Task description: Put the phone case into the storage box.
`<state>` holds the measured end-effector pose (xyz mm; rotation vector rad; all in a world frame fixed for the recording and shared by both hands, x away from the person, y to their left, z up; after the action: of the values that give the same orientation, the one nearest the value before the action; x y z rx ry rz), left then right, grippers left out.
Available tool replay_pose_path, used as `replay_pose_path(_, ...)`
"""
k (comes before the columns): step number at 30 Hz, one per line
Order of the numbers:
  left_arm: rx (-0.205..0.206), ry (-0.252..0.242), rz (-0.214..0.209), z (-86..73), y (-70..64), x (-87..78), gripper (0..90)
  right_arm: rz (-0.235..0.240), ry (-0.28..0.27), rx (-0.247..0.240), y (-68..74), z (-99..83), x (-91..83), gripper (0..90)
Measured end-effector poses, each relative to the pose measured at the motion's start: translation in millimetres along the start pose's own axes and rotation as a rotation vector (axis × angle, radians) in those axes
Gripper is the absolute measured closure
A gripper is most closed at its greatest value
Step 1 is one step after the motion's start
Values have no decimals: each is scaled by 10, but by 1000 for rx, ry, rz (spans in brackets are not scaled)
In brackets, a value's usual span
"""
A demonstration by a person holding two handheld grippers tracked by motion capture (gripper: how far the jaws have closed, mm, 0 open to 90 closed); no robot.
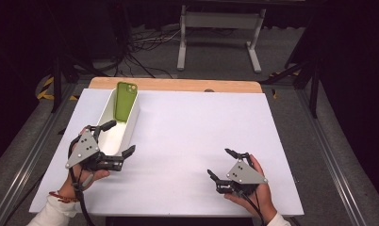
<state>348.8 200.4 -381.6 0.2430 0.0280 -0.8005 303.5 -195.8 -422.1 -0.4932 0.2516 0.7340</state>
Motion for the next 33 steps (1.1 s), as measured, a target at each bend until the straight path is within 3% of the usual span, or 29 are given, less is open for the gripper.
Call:
replay_pose_path(13,-2,-21,-37,-11,-138,-8,52,3,-4,-2,21,16,-9,163)
replay_pose_path(33,12,33,-100,-151,-393,75,53,9,-10,1,37,24,-25,162)
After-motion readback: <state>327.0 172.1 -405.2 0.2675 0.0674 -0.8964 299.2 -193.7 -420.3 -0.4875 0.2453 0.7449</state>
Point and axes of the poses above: each handheld gripper's, and its own axes: x roughly forward along the jaws, z roughly out of its top, y roughly to its left, the point moved 2 cm from there along x, roughly forward along the jaws, and after that the axes turned 3 degrees about z, right-handed, at the moved point
